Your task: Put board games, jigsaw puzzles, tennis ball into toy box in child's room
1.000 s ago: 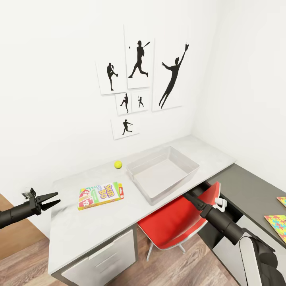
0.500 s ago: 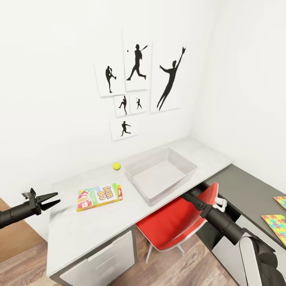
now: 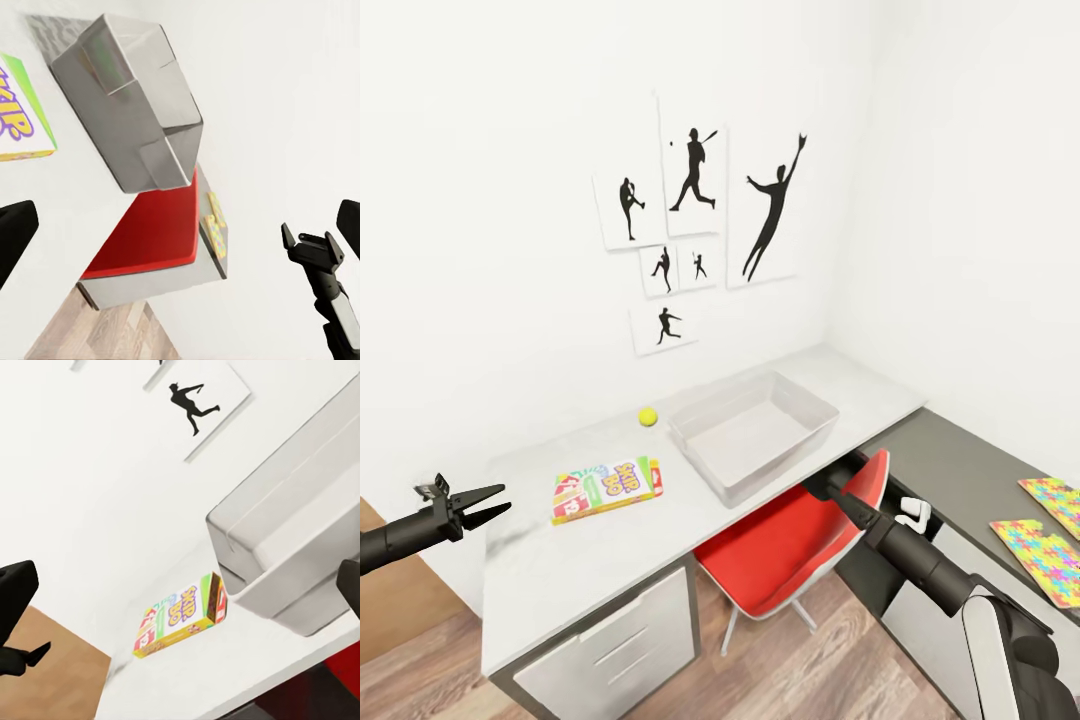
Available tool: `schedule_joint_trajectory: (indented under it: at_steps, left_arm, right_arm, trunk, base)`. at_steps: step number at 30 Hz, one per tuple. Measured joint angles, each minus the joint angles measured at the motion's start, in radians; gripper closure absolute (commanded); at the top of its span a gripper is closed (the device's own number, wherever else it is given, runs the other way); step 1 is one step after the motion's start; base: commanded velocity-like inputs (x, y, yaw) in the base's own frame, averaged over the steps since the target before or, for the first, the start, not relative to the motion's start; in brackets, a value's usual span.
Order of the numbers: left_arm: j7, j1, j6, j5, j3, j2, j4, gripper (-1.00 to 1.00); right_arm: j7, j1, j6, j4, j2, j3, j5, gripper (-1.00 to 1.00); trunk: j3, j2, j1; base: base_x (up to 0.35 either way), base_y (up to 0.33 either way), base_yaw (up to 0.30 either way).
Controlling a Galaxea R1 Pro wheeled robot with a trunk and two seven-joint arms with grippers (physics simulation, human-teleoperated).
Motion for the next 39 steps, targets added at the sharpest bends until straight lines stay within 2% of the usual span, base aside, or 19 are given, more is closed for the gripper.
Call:
schedule_joint_trajectory:
  at_steps: [8,16,25,33,37,39]
  left_arm:
    - [0.000,0.000,0.000,0.000,0.000,0.000,0.000,-1.00]
    - [0.000,0.000,0.000,0.000,0.000,0.000,0.000,-1.00]
    - [0.000,0.000,0.000,0.000,0.002,0.000,-0.005,-1.00]
    - [-0.001,0.001,0.026,-0.011,0.001,-0.001,-0.071,-1.00]
    - [-0.001,0.001,0.035,-0.009,0.001,0.007,-0.080,-1.00]
    - [0.000,0.001,0.043,-0.008,0.001,0.018,-0.083,-1.00]
  right_arm:
    - [0.004,0.000,-0.002,0.000,0.000,0.001,0.000,-1.00]
    - [0.000,0.000,0.002,-0.001,0.000,0.002,0.000,-1.00]
    - [-0.001,0.000,0.005,-0.001,0.000,0.003,0.000,-1.00]
    - [0.000,0.000,0.005,0.000,-0.002,0.000,-0.001,-1.00]
    - [0.001,0.000,0.005,0.000,-0.002,-0.001,-0.001,-1.00]
    - [0.001,0.000,0.005,0.000,-0.002,-0.002,0.000,-1.00]
  trunk:
    - [0.012,0.000,0.001]
    - [0.015,0.000,0.000]
    - [0.016,0.000,0.000]
    - [0.016,0.000,0.000]
    - [0.016,0.000,0.000]
    - [0.016,0.000,0.000]
  base:
    - [-0.192,0.000,-0.003]
    - [-0.195,0.000,-0.045]
    - [-0.017,0.000,-0.249]
    - [-0.001,0.000,-0.278]
    - [0.000,0.000,-0.280]
    - [0.000,0.000,-0.280]
